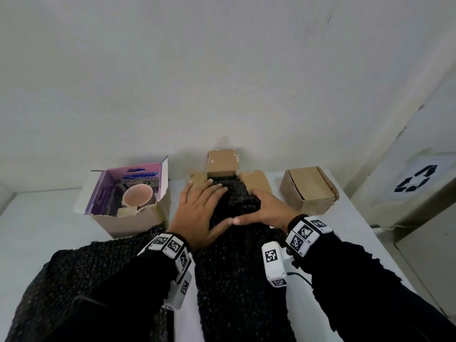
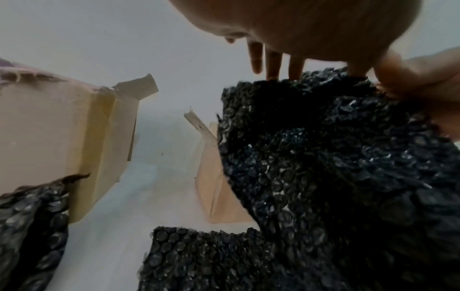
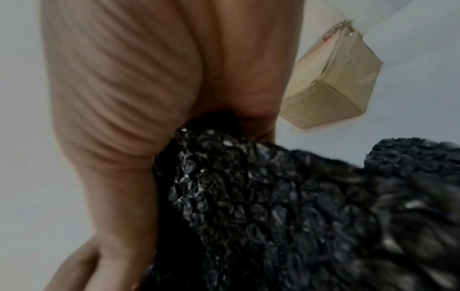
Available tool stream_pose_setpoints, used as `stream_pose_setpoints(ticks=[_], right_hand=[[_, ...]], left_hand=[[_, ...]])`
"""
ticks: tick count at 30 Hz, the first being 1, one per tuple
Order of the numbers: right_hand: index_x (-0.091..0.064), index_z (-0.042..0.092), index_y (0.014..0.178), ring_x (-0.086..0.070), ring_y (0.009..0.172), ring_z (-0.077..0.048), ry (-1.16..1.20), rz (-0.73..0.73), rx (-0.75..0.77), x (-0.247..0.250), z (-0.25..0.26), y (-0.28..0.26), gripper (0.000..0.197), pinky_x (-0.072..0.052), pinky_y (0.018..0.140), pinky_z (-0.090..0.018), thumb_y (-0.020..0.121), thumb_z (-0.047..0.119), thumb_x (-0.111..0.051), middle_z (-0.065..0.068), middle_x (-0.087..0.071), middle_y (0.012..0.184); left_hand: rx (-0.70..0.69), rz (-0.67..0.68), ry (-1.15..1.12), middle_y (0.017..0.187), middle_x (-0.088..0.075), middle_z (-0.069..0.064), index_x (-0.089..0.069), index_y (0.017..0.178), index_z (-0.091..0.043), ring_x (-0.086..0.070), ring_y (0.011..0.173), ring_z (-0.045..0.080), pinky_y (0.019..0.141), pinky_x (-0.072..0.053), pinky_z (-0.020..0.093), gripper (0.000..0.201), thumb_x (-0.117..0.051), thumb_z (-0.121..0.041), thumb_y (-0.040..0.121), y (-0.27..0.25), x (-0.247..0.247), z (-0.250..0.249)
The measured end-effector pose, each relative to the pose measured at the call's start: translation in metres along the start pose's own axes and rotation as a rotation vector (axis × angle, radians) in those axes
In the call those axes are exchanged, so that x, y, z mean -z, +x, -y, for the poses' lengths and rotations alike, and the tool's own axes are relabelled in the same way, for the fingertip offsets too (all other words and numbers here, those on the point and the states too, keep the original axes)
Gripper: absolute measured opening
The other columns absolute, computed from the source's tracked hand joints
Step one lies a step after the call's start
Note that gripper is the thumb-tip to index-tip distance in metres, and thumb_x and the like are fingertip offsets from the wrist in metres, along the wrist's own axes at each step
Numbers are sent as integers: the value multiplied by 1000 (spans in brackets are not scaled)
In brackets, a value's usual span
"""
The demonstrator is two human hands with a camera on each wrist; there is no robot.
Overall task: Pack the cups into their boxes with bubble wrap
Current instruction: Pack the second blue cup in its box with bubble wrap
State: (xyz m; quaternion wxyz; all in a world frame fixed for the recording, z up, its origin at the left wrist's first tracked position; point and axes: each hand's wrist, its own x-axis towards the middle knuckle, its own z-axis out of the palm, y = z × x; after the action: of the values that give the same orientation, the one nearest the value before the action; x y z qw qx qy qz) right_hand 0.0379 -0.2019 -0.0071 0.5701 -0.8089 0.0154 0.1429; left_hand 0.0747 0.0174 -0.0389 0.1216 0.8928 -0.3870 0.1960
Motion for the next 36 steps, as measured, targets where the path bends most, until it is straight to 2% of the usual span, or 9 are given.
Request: stream_pose_setpoints(ticks=[3,8,12,17,20,24,28,33,36], right_hand=[[-62,12,113,-68,99,-15,-47,40,15,7,0,9,59,-53,92,-32,62,14,-90,-2,-73,106],[-63,14,90,-63,86,-20,-616,162,-3,18,9,23,28,-47,77,-29,71,18,-83,-3,-68,91],[-65,8,102,-58,90,-27,-857,189,-27,22,8,30,18,-40,73,-30,94,23,-57,-13,-63,96],[-56,19,101,-55,102,-22,-613,132,-30,32,5,45,18,-40,81,-28,94,6,-46,-5,-60,106],[-57,20,118,-55,106,-18,-527,92,10,36,10,53,24,-40,87,-26,94,25,-59,0,-61,114],[-57,27,116,-57,102,-14,-836,71,89,44,10,72,61,-46,89,-33,65,51,-81,8,-62,109],[-54,18,117,-60,100,-30,-871,-30,106,50,10,91,28,-48,83,-40,90,25,-59,-9,-65,110],[-43,15,113,-60,89,-33,-772,-38,120,56,9,106,25,-44,81,-40,90,16,-52,-8,-63,94],[-40,26,122,-52,100,-19,-769,-58,129,53,2,111,57,-33,90,-39,79,60,-57,4,-56,102]], left_hand=[[18,121,68,128,-54,-2,-30,147,-17,-48,121,22,108,-26,52,102,-54,-77,69,3,-6,7],[-45,106,87,88,-57,3,-66,91,-18,-56,81,27,75,-34,37,23,-57,-26,71,16,-24,22],[42,297,-31,94,-61,11,-56,101,-11,-58,83,32,71,-49,40,20,-56,-8,81,25,-29,28],[153,330,-219,102,-60,11,-48,114,-13,-58,91,32,76,-49,43,37,-39,-36,87,37,-23,29],[87,334,-106,102,-60,-1,-50,117,-17,-57,90,18,79,-49,33,74,-44,-76,74,47,-13,35],[23,396,125,94,-61,4,-59,106,-16,-60,83,26,71,-50,38,23,-56,-28,87,73,-9,39],[88,414,100,91,-61,7,-57,100,-13,-57,76,28,66,-49,41,24,-64,-12,77,90,-16,51],[112,346,54,86,-60,1,-44,102,-15,-59,76,24,69,-40,36,25,-46,-38,91,95,-27,61],[127,257,53,94,-50,-5,-48,113,-18,-47,83,17,77,-38,38,68,-23,-75,85,87,-37,62]])
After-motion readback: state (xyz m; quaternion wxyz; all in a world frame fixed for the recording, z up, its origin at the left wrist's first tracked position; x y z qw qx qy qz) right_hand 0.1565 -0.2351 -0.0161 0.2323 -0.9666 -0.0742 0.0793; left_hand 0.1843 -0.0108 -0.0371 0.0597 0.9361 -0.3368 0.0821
